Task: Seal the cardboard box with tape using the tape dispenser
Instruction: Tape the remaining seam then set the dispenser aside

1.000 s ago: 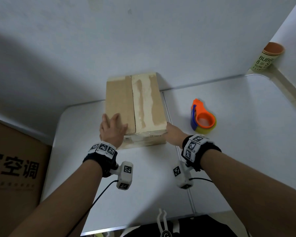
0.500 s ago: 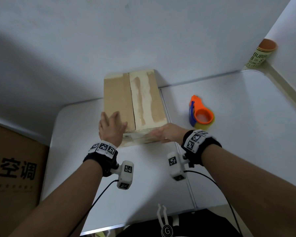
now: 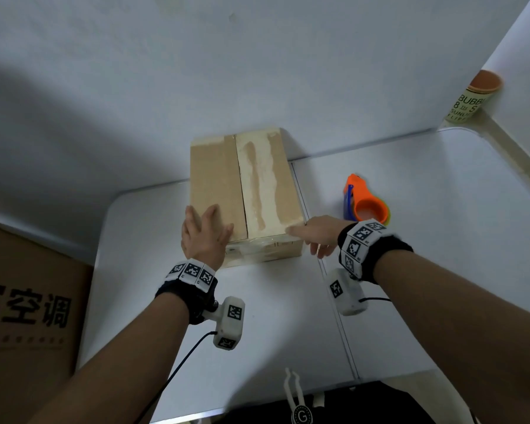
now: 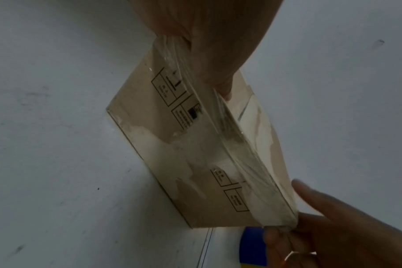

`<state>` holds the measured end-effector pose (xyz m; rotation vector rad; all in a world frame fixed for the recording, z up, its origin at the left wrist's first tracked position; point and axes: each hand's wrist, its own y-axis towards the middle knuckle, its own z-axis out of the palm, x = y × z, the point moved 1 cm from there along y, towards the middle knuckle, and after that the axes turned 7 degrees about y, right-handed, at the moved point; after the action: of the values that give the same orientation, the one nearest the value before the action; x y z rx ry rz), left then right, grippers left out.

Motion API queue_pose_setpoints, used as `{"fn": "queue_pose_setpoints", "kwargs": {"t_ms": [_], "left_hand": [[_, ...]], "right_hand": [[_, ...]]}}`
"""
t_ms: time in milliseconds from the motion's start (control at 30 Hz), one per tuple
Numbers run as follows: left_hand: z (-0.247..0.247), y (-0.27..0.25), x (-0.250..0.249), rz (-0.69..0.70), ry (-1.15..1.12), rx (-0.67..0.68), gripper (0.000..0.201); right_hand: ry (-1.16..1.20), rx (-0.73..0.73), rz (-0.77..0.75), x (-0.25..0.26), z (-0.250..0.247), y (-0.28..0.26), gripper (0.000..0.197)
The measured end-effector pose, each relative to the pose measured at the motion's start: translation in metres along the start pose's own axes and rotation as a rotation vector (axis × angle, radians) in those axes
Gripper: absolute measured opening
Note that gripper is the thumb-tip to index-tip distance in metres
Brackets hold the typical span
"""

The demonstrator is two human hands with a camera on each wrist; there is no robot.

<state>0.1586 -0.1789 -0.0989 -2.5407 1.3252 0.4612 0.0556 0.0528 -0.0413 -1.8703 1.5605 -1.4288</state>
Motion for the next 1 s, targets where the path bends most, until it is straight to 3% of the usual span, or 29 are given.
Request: {"fn": "queue_pose_setpoints", "kwargs": {"t_ms": [100,200,300,333,400,500,567,733,800,833,933,1000], "left_hand": [[-0.001,-0.001,0.0,-0.01,-0.003,0.008,0.055],[-0.003,-0.002,-0.002,-0.017,0.013,0.02,0.055],[-0.005,-0.005,-0.005,-0.042,0.009,0.042,0.054],[-0.006,-0.005,-0.006,-0.043,0.006,0.042,0.054],[-0.008,-0.005,-0.007,-0.047,-0.004,0.051,0.054],[-0.011,-0.006,-0.009,-0.057,-0.015,0.065,0.054],[-0.012,-0.006,-0.01,-0.064,-0.018,0.075,0.054],[-0.017,-0.006,-0.012,-0.065,-0.022,0.1,0.054],[-0.019,-0.005,-0.01,-0.042,-0.025,0.103,0.054],[-0.02,-0.004,-0.007,-0.017,-0.027,0.121,0.055],[-0.028,0.004,0.004,0.046,-0.041,0.198,0.062],[-0.036,0.009,0.006,0.071,0.138,0.252,0.065]], "right_hand": [[-0.08,-0.142,-0.047,0.003,0.001,0.0,0.072],[-0.186,-0.2,-0.111,0.004,0.008,0.003,0.043],[-0.138,-0.19,-0.104,0.002,0.009,0.002,0.059],[-0.161,-0.202,-0.108,0.002,0.008,0.001,0.056],[-0.118,-0.303,-0.127,0.005,0.008,0.001,0.031],[0.079,-0.342,-0.119,0.009,0.012,0.003,0.039],[0.078,-0.339,-0.076,0.016,0.009,0.0,0.036],[-0.168,-0.248,-0.129,0.013,0.005,-0.004,0.024],[-0.131,-0.208,-0.141,0.009,0.007,-0.005,0.019],[-0.086,-0.186,-0.141,0.008,0.008,-0.007,0.027],[-0.148,0.04,-0.106,0.009,0.003,-0.014,0.032],[-0.22,0.178,-0.109,0.013,0.007,-0.023,0.034]]}}
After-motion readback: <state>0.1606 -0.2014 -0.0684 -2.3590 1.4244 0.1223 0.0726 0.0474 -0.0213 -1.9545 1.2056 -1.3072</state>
